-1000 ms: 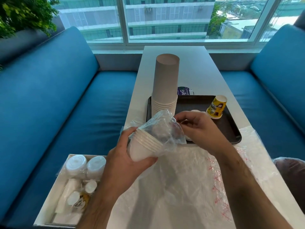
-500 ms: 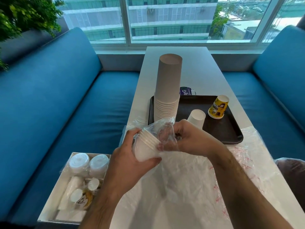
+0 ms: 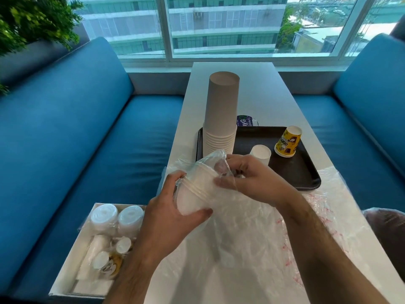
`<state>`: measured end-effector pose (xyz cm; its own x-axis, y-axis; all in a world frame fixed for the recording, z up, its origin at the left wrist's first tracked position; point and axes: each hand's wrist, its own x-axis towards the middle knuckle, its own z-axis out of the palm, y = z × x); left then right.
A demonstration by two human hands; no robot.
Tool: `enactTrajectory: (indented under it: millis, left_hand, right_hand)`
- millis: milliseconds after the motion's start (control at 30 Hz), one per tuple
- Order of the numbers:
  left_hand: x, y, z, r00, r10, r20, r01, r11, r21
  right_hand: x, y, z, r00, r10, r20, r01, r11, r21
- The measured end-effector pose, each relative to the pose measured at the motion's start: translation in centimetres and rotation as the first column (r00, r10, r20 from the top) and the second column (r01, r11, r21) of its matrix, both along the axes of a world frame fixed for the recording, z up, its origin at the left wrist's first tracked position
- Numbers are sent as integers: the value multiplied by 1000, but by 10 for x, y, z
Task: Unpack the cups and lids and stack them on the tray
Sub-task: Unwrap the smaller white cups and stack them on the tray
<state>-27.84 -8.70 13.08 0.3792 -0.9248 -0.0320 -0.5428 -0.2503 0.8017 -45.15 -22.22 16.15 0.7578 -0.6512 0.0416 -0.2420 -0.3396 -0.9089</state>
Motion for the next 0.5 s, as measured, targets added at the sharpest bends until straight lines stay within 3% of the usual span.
enactTrajectory:
  millis: [100,200,333,500]
  left_hand:
    - [-1,0,-1,1000,-10,-7,10,1000,-6]
    - [0,-1,-1,1000,-6,-9,6,1000,-14]
    - [4,0,-1,1000,15,-9,-15,1000,-9]
    - [4,-1,0,999,28,-20,-28,999,-14]
  right_hand:
    - [8,6,-4,998,34,-47,-33,999,13]
    - [11,7,-7,1000,-17,3,17,999,29]
    - [3,0,0,988,-140,70,130,983,131]
    - [0,3,4,986,-133,105,101,960,262]
